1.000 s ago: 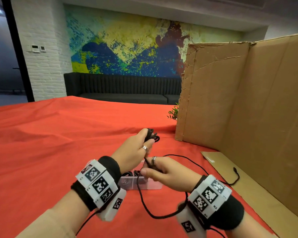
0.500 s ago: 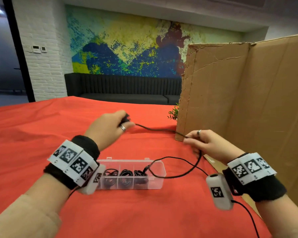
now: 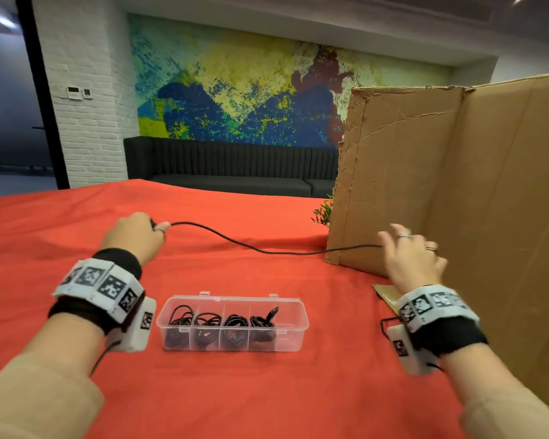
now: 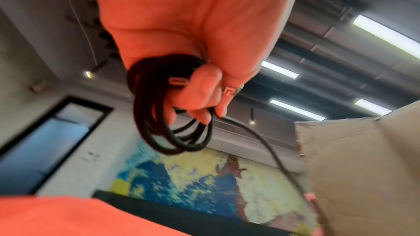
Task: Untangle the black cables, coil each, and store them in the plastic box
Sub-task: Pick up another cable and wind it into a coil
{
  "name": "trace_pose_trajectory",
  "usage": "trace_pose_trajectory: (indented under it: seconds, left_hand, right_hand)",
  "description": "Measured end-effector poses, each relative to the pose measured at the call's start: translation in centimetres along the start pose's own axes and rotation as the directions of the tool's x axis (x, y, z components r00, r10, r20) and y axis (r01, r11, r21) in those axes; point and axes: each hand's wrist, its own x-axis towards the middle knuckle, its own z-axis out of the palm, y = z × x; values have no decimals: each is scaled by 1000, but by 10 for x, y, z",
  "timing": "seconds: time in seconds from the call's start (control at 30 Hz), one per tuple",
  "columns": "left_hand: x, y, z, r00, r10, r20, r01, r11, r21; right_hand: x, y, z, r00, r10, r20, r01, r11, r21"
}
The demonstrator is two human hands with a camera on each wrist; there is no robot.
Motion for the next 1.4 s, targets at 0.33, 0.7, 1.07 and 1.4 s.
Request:
trace_pose_trajectory:
  seconds: [0.33,0.7,1.07,1.4]
  left_hand:
    - [-71,56,34,836,244,492,340,474,-812]
    - [-98,96,14,707,515,485,670,-268,-692]
    - [-86,110,31,899,429,-90,-157,123,-980]
    - [-84,73,19,686,648,330,-426,726,-540]
  right_hand:
    - [-78,-75,73,762,-561,322,469,822,323]
    - [-99,-91,58,830,-546,113,381,702,601]
    - [-101,-74,9,612,-772,172,527,560,639]
    - [-31,-28,-28,839,-543,34,523,821,230]
